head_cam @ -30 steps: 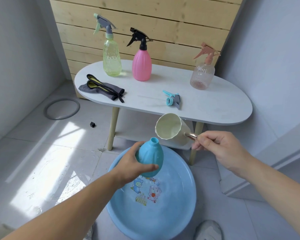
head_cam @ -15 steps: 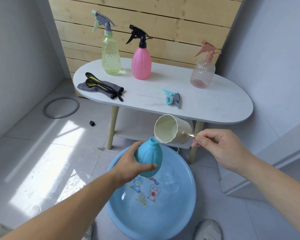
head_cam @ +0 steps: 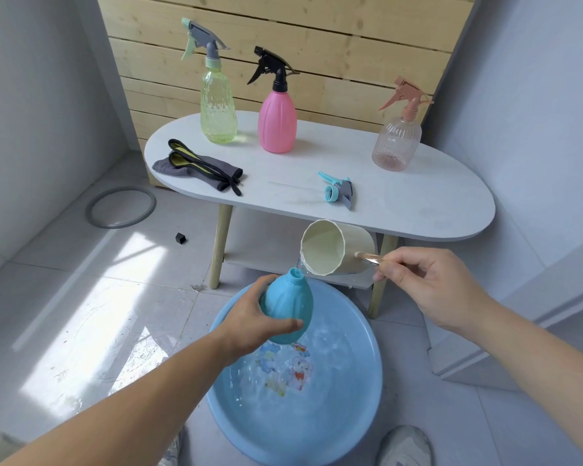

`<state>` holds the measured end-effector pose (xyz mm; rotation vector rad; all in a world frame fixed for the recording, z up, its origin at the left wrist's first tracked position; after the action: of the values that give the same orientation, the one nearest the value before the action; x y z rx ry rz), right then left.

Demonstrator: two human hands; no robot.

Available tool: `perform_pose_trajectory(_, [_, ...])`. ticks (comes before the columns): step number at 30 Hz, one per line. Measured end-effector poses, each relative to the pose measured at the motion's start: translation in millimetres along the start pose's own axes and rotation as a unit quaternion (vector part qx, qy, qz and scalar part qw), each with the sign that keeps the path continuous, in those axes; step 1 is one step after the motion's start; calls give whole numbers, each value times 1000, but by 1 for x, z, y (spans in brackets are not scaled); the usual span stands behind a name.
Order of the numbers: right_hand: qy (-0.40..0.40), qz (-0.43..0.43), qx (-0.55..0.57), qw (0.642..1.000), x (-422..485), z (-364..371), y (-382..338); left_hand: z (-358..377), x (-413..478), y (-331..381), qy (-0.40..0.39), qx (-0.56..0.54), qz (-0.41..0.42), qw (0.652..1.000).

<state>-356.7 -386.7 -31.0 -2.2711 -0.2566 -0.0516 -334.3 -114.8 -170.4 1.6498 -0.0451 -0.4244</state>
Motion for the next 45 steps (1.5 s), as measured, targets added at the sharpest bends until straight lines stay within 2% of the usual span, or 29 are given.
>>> perform_pose_trajectory(36, [-3, -27, -18, 999, 1, 2, -8, 1, 0, -3, 2, 8, 1, 1000])
perform_pose_trajectory(45, [-5, -5, 7, 1000, 1, 6, -6, 1, -1, -3, 2, 13, -1, 1000])
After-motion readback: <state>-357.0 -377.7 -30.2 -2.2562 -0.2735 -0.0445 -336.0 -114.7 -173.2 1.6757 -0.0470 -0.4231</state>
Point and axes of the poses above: each hand's wrist, its own x-axis towards the middle knuckle, its own z-axis out of the palm, y = z × x, the point moved 1 cm from there along x, towards the middle knuckle, and after that the axes turned 1 degree about z, right-handed, at the moved point
